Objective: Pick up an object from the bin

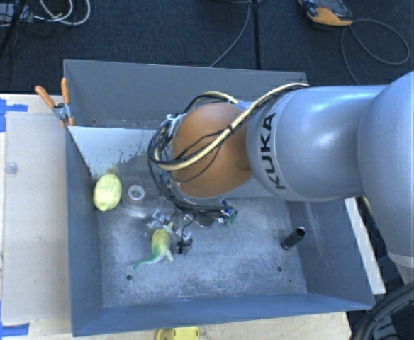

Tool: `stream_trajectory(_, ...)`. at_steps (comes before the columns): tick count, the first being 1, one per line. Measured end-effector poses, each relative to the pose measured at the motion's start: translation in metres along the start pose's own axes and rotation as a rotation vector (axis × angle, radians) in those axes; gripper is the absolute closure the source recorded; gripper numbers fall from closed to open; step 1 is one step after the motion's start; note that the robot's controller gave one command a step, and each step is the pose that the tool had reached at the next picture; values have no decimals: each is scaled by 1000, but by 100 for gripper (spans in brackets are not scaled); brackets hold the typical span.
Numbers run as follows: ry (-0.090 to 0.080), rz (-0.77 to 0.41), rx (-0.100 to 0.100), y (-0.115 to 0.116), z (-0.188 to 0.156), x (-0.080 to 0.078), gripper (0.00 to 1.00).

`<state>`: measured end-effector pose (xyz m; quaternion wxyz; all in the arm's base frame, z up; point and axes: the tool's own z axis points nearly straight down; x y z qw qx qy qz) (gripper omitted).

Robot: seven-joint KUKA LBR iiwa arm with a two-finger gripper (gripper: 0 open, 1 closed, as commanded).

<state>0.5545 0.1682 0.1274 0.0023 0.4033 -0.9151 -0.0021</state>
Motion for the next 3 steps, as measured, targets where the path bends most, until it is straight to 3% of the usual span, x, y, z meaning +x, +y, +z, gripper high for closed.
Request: stream_trajectory(3,-2,4,1,0,-25,-1,100)
